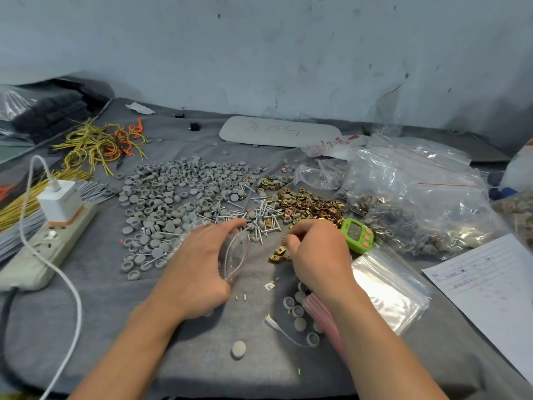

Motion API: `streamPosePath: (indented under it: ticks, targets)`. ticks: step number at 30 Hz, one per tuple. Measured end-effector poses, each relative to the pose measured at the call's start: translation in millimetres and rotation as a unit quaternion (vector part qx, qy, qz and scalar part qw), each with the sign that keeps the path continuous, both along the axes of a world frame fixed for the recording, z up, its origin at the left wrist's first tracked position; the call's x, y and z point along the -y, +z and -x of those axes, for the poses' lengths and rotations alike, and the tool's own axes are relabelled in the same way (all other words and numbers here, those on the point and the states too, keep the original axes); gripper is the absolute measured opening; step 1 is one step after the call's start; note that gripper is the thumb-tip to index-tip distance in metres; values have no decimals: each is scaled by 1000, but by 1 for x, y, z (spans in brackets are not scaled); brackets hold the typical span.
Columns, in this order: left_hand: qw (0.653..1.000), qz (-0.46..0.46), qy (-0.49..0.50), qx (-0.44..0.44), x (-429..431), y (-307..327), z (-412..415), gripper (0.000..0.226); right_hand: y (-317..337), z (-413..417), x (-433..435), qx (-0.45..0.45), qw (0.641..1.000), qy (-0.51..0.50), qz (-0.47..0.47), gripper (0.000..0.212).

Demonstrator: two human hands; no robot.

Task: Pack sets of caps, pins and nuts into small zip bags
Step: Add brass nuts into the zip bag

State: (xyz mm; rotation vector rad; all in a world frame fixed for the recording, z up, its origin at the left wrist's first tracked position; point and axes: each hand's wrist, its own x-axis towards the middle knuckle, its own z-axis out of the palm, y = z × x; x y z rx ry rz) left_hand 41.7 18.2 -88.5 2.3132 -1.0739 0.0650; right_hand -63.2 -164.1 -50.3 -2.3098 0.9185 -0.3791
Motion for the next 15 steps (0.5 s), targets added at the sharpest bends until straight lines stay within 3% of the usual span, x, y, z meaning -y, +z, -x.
streamPosePath:
  ticks: [5,15]
  targets:
    - [1000,3,-1,1,2,-3,-3,104,-5,-11,-27,46,996,58,-46,25]
    - [999,42,-13,-2,1,-5,-7,96,-13,-44,-69,45,991,86,-93,15]
